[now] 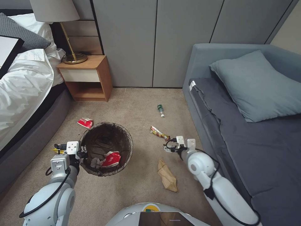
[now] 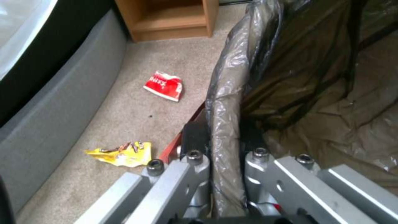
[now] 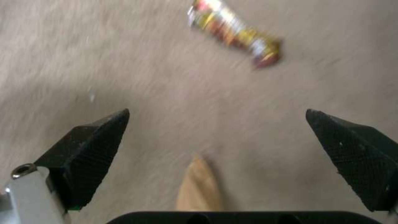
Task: Pick up the trash bin, then pick up the garbage from the floor and place it into the trash bin.
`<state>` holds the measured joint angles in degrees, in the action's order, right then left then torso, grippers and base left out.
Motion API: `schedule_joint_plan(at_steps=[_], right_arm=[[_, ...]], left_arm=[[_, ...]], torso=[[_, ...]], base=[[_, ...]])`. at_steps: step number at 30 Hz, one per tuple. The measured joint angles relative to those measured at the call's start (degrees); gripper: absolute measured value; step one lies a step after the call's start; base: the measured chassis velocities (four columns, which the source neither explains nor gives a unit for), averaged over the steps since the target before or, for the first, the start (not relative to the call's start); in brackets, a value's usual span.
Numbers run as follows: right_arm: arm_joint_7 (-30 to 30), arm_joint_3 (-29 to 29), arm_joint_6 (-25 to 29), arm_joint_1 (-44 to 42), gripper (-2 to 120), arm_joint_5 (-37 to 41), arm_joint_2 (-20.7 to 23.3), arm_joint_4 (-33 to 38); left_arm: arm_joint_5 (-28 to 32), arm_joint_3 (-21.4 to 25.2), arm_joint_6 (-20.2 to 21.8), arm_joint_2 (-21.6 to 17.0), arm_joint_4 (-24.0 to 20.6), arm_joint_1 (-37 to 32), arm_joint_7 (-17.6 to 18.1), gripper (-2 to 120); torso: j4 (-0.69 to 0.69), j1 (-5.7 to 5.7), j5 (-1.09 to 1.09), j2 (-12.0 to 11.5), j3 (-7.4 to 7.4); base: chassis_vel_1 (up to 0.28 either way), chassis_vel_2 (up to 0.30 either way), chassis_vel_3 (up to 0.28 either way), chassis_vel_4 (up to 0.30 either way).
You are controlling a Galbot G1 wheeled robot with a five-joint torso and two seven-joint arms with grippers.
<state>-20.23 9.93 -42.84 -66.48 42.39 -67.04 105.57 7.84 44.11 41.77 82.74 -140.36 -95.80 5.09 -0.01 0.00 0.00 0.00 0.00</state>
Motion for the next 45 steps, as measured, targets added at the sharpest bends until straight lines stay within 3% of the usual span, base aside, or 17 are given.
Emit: schedule_joint_plan(at_steps=[7,19,37,41,45], right_arm=[[1.51,-1.88,0.31,1.65,100,2.46,-0.85,-6.3],[2.99,-2.26,0.59,1.45,100,-1.92,-5.19,-14.99],[4.61,-1.54,0.68,-0.53,100,-6.82,-8.99,-22.39],[5.03,-1.48,0.73,-0.78,91,-7.9,-9.5,-23.09],[5.26,-1.4,0.79,-0.83,75,-8.04,-9.61,-23.1]], left_arm=[[-0.28,0.02,-0.03,0.21,0.28,-0.11,-0.01,4],[-0.61,0.1,-0.13,0.62,0.52,0.34,-0.04,4],[-0.59,0.17,-0.28,0.77,1.01,0.92,-0.09,4],[-0.55,0.24,-0.34,0.75,1.09,0.86,-0.12,4],[-0.55,0.17,-0.38,0.82,1.24,0.97,-0.16,4]], torso=[[0.0,0.0,-0.01,0.0,0.0],[0.01,0.0,-0.01,0.0,0.0],[0.0,0.0,-0.01,0.0,0.0],[-0.01,0.0,-0.03,0.0,-0.01],[-0.03,-0.01,-0.06,0.01,-0.02]], base=[[0.0,0.0,0.0,0.0],[0.0,0.0,0.0,0.0],[0.0,0.0,0.0,0.0],[0.0,0.0,0.0,0.0],[0.0,0.0,0.0,0.0]])
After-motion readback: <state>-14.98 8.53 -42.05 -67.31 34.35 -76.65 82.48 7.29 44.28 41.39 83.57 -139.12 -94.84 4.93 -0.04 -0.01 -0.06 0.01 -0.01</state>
